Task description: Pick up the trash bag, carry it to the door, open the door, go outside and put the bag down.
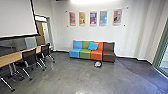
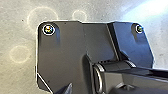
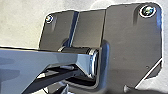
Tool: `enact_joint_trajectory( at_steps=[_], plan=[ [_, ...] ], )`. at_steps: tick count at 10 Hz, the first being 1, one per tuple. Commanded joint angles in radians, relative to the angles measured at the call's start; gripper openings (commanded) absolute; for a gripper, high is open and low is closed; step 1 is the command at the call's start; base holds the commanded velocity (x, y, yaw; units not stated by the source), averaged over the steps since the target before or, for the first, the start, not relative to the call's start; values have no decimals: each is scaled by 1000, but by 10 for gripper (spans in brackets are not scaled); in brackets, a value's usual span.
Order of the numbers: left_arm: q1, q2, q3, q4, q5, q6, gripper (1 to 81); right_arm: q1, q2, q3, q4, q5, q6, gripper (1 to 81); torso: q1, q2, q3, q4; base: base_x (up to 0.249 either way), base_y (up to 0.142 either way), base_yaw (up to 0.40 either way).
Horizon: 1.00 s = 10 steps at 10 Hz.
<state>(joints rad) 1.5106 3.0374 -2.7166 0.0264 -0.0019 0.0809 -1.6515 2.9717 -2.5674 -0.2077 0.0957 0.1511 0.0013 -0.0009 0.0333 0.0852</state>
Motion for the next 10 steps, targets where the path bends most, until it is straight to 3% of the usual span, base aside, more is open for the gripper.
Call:
enact_joint_trajectory(
  at_steps=[1, 10],
  plan=[
    [-56, 6, 6, 7, 49, 4, 811, 35, 8, 10, -21, -53, -11, 811, 0, 0, 0, 0, 161, 0, 0],
    [-56, 9, 6, 6, 49, 2, 811, 51, 9, 3, -22, -62, -10, 811, 0, 0, 0, 0, 153, 0, 0]
  ],
)
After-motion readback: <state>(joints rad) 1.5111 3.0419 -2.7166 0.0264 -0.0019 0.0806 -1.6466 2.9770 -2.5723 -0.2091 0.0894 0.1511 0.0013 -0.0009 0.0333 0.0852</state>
